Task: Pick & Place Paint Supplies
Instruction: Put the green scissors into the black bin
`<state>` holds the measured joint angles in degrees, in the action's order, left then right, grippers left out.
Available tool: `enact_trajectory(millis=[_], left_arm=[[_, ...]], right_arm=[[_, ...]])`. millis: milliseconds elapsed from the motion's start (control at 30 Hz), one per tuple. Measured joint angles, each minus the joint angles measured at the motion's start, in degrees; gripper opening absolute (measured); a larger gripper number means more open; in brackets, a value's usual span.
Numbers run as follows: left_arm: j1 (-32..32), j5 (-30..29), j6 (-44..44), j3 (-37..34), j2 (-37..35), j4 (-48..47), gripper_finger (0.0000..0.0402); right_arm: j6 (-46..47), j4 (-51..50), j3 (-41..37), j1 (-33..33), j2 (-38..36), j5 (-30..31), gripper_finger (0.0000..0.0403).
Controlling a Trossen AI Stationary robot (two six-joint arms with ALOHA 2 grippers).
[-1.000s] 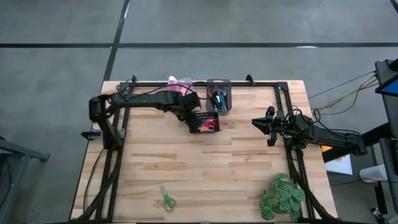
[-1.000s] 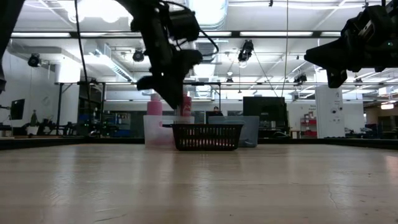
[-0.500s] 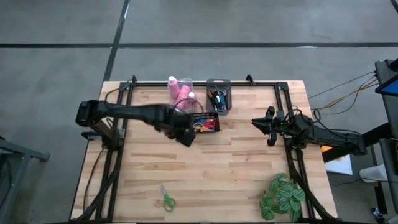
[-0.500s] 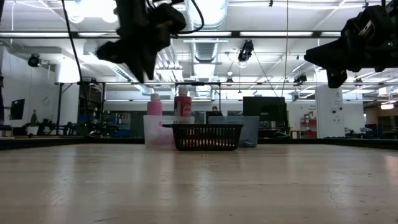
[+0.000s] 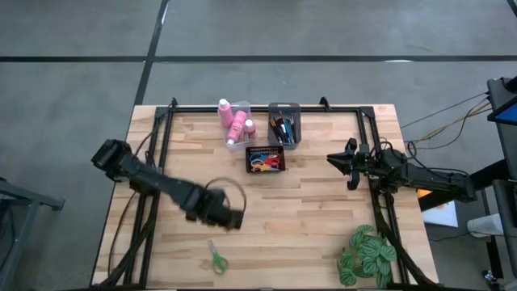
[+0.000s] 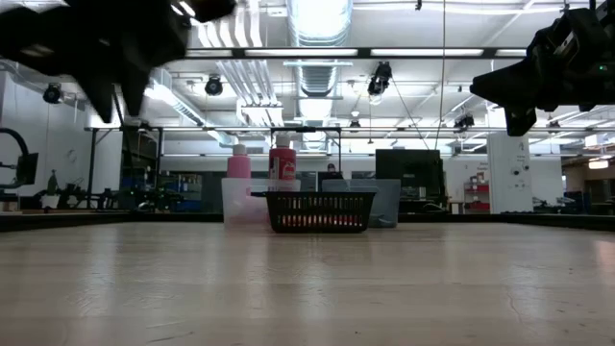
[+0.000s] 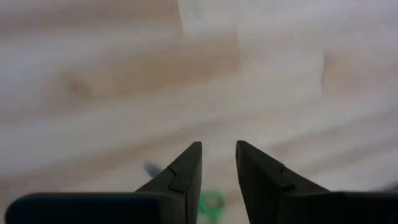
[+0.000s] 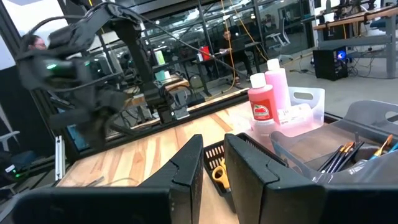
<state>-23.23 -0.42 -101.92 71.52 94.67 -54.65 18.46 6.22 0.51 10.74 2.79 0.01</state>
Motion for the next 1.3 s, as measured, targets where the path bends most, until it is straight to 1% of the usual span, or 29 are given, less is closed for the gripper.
enact_trajectory(millis=[67, 233, 333, 467, 700, 1033, 1300], left_arm=[[-4.1, -0.1, -5.3, -1.1, 0.0, 4.0, 0.0102], [-12.2, -3.2, -16.1, -2.6, 1.3, 11.4, 0.0102], [-15.3, -3.4, -21.0, -2.1, 3.5, 14.2, 0.0102], [-17.4, -3.3, -24.2, -0.4, 7.0, 17.4, 0.0102], [-17.8, -1.7, -23.9, 2.3, 11.7, 19.2, 0.0102], [-17.8, -0.2, -21.3, 2.5, 17.0, 25.2, 0.0102], [-17.8, 0.5, -20.9, 2.3, 17.7, 23.1, 0.0102]], right_arm=[[0.0, 0.0, 0.0, 0.0, 0.0, 0.0, 0.0065], [0.0, 0.0, 0.0, 0.0, 0.0, 0.0, 0.0065], [0.0, 0.0, 0.0, 0.0, 0.0, 0.0, 0.0065], [0.0, 0.0, 0.0, 0.0, 0.0, 0.0, 0.0065], [0.0, 0.0, 0.0, 0.0, 0.0, 0.0, 0.0065], [0.0, 0.0, 0.0, 0.0, 0.0, 0.0, 0.0065], [0.0, 0.0, 0.0, 0.0, 0.0, 0.0, 0.0065]])
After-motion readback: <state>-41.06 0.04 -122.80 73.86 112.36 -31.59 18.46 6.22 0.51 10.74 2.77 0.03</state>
